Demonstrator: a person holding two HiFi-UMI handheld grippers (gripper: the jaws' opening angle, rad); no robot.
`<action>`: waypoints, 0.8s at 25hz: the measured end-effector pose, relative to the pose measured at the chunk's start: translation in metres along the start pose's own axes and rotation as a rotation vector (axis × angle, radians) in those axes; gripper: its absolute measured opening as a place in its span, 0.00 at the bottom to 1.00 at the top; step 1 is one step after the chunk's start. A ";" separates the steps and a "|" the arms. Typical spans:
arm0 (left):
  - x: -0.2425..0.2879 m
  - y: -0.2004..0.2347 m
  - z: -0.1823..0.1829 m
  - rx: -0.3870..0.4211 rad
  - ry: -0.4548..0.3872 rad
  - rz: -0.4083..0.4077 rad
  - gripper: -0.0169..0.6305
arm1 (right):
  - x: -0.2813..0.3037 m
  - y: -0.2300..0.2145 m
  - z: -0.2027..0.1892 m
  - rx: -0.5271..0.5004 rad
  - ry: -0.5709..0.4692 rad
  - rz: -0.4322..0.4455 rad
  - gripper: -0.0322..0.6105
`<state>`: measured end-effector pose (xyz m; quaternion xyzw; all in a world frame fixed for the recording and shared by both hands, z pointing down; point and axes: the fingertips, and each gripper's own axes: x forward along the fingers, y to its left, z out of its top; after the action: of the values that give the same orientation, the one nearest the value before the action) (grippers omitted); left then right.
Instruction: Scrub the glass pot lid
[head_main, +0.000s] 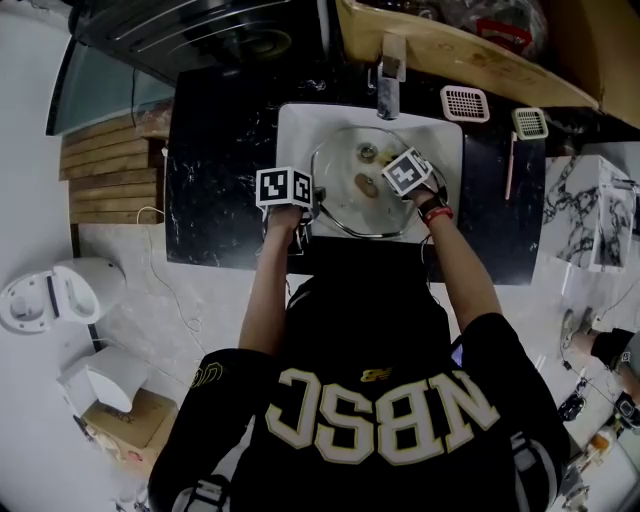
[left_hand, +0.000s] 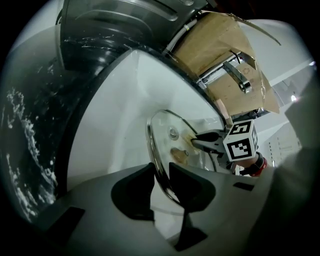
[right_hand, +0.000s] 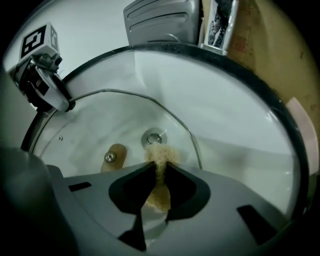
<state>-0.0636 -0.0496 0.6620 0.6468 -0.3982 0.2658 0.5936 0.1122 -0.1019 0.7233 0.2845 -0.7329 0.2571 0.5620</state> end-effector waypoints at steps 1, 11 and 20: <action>0.000 -0.001 0.000 0.005 -0.002 -0.004 0.19 | -0.004 -0.006 -0.004 -0.023 0.001 -0.039 0.16; -0.001 -0.003 0.002 0.020 -0.019 -0.008 0.18 | -0.031 0.051 -0.033 -0.037 -0.010 0.031 0.15; -0.001 -0.002 0.001 0.027 -0.016 0.003 0.18 | -0.029 0.105 0.011 -0.140 -0.093 0.135 0.16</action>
<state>-0.0628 -0.0502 0.6601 0.6562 -0.4002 0.2670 0.5813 0.0363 -0.0317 0.6863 0.2061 -0.7919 0.2290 0.5273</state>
